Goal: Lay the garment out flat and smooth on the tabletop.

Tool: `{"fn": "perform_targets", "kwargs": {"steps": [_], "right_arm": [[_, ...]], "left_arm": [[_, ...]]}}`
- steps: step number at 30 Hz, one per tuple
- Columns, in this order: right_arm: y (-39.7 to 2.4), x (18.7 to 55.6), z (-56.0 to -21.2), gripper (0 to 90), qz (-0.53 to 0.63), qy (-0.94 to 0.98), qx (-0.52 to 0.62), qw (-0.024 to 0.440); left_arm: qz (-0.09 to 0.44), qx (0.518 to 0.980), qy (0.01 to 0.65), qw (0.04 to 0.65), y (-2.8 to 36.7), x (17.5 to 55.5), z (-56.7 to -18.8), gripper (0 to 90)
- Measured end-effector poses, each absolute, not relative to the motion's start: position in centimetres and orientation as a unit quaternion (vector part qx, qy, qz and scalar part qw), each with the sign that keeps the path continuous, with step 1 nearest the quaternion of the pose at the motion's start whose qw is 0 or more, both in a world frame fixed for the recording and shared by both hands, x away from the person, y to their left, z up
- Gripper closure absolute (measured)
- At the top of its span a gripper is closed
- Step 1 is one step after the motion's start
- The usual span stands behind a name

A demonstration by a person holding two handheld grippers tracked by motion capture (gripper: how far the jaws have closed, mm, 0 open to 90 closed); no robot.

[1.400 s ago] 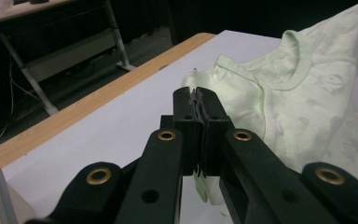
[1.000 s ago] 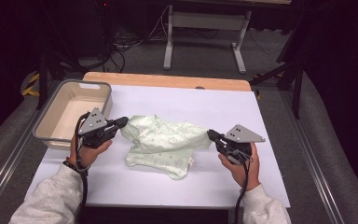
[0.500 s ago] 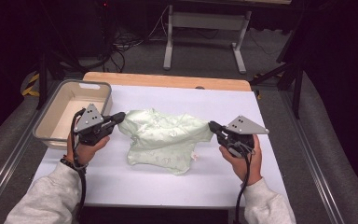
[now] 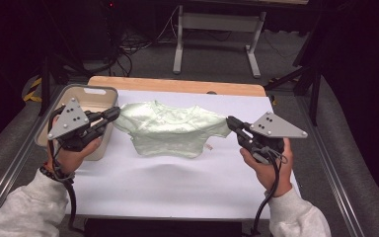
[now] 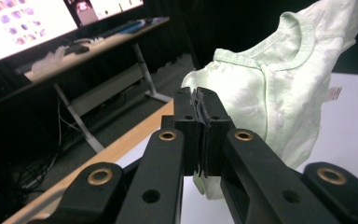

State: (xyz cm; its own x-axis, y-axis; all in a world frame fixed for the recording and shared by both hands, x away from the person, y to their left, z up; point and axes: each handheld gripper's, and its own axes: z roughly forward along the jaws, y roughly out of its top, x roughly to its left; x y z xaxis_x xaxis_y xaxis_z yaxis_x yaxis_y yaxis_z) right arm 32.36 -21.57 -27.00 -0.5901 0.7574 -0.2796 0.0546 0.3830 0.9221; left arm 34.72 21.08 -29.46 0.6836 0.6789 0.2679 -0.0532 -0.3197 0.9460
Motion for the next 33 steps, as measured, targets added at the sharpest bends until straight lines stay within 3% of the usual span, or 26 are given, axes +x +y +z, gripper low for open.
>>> {"fn": "perform_targets", "kwargs": {"steps": [8, 20, 33], "right_arm": [[-21.8, 30.6, -26.3, 87.1, 0.494, 0.747, 0.261, 0.361], [-22.0, 30.5, -29.4, 87.1, 0.494, 0.759, 0.266, 0.329], [-22.2, 27.9, -29.5, 87.1, 0.498, 0.766, 0.255, 0.316]], "left_arm": [[0.339, 0.741, 0.204, 0.542, 20.7, 33.3, -29.5, 88.2], [0.312, 0.753, 0.209, 0.541, 20.3, 32.6, -32.6, 88.2], [0.306, 0.756, 0.200, 0.543, 20.8, 30.1, -32.8, 88.1]]}}
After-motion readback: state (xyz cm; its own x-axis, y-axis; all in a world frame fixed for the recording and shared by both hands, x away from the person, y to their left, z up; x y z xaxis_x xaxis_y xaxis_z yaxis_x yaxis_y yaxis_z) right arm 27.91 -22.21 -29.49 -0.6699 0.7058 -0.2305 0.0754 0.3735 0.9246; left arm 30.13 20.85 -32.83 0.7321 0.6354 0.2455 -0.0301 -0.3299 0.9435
